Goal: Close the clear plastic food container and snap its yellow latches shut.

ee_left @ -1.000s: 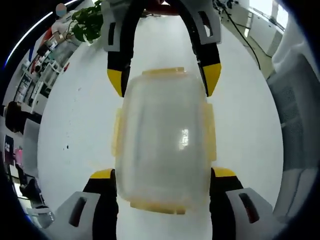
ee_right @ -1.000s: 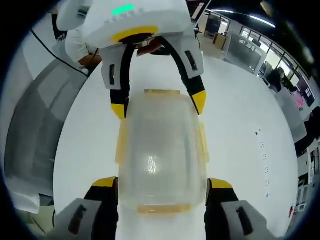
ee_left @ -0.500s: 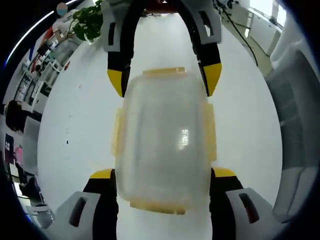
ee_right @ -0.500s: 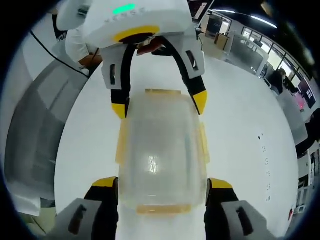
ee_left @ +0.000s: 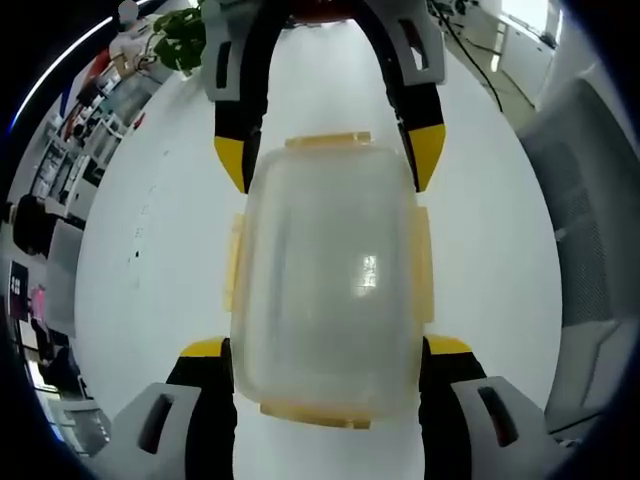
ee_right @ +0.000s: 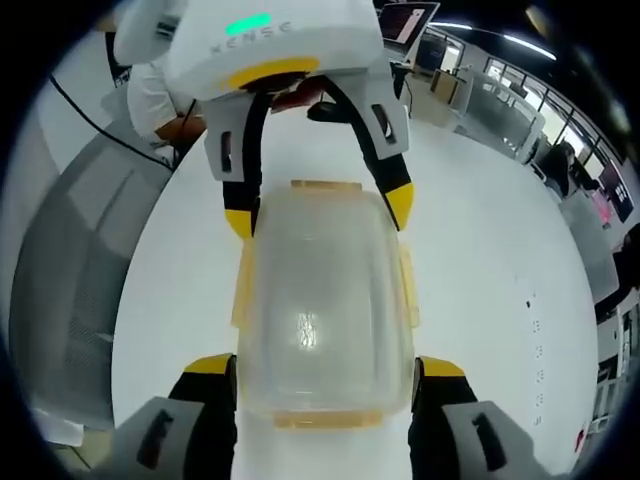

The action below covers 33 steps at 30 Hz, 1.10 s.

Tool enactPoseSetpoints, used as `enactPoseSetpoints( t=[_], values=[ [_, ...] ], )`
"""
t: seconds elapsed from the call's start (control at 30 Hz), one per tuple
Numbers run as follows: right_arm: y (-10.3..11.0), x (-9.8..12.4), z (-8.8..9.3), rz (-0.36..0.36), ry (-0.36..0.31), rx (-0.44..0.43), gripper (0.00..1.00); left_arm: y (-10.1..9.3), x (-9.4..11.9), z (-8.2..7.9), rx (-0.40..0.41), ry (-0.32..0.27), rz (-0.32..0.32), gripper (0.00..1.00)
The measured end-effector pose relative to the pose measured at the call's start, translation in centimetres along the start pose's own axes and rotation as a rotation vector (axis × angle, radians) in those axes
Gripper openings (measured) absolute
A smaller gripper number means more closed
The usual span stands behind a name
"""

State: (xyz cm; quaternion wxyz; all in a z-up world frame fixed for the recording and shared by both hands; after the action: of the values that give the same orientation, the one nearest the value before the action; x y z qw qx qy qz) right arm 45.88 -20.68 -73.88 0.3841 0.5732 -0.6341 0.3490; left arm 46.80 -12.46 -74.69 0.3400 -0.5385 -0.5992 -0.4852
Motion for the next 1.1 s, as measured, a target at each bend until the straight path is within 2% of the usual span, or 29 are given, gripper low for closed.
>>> enactPoseSetpoints(
  t=[0.3,1.1],
  values=[
    [-0.6,-0.6,-1.1,0.003,-0.003,0.005,0.7,0.7,0.2,1.3,0.007,0.004,-0.008,0.73],
    [-3.3,-0.9,-1.6,0.01,-0.002,-0.005,0.7,3.3,-0.3,1.8,0.001,-0.011,-0.023,0.74]
  ],
)
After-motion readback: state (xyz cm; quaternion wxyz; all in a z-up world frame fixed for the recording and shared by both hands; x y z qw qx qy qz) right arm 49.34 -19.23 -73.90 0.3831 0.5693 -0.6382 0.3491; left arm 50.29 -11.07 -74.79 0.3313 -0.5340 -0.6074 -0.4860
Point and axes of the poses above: the point that each gripper's makers call its tool centre point, and the gripper's own axes: x roughly backward along the fingers, y roughly to its left, z roughly out of its underside, the point moved 1 cm from there along x, roughly backward along the fingers, and after that the axes turned 5 degrees about -x, right-handed, at the moved point
